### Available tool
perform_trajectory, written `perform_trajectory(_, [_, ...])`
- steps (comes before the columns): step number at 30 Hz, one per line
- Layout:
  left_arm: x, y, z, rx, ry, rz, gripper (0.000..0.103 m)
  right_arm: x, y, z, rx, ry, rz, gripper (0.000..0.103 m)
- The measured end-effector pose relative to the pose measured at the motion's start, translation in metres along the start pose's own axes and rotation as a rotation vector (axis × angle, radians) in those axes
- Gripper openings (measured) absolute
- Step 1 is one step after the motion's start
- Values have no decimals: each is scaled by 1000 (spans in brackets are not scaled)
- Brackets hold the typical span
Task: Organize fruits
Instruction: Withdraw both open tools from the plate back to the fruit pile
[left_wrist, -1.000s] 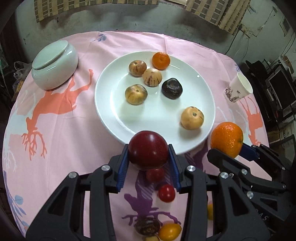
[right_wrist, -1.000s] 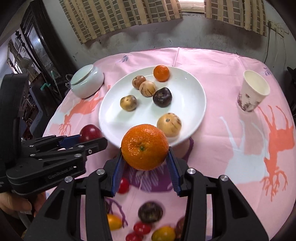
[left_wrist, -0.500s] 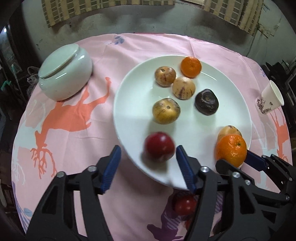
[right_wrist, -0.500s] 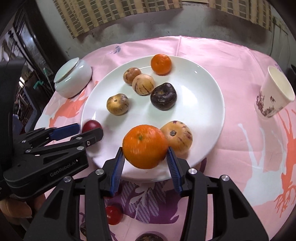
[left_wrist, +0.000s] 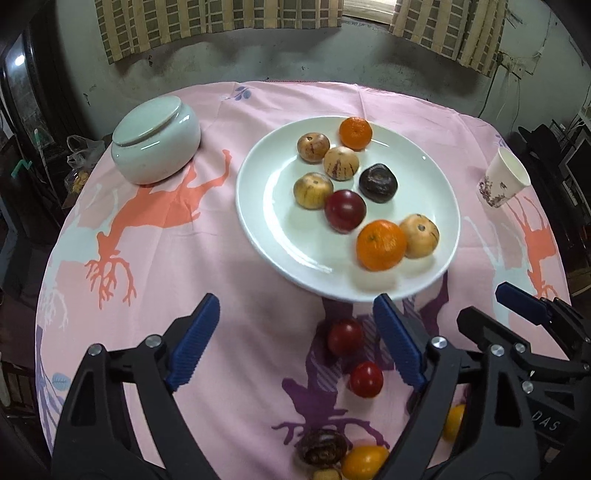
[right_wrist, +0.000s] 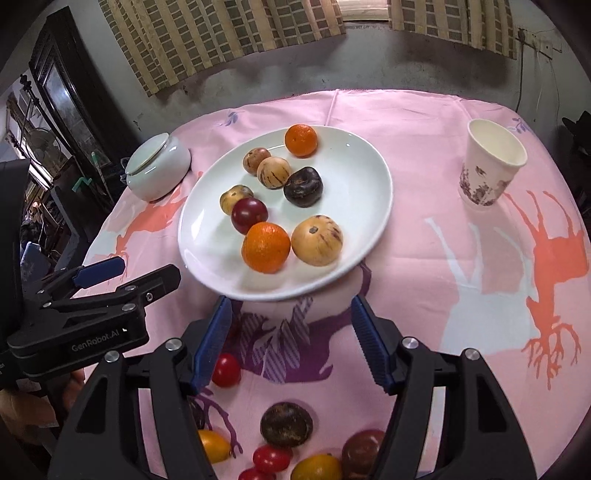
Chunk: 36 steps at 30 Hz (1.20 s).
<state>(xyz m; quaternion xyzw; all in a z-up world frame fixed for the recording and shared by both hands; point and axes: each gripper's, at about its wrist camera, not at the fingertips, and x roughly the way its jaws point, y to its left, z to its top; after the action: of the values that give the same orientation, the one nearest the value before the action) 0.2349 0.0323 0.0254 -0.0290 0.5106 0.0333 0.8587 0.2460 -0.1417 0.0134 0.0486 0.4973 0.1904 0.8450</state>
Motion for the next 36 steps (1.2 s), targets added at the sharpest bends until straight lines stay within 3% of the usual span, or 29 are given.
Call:
perform_trajectory(7, [-21, -7, -55, 4, 83, -1, 87, -29, -5, -57, 15, 71, -11, 69])
perform_trajectory(18, [-55, -10, -120, 40, 134, 27, 88, -56, 15, -128, -19, 149, -28, 69])
perform_trajectory(26, [-60, -2, -153, 46, 181, 49, 88, -69, 23, -154, -31, 169, -54, 69])
perform_trajectory(36, [-62, -4, -160, 65, 192, 52, 88, -73, 25, -169, -30, 188, -87, 69])
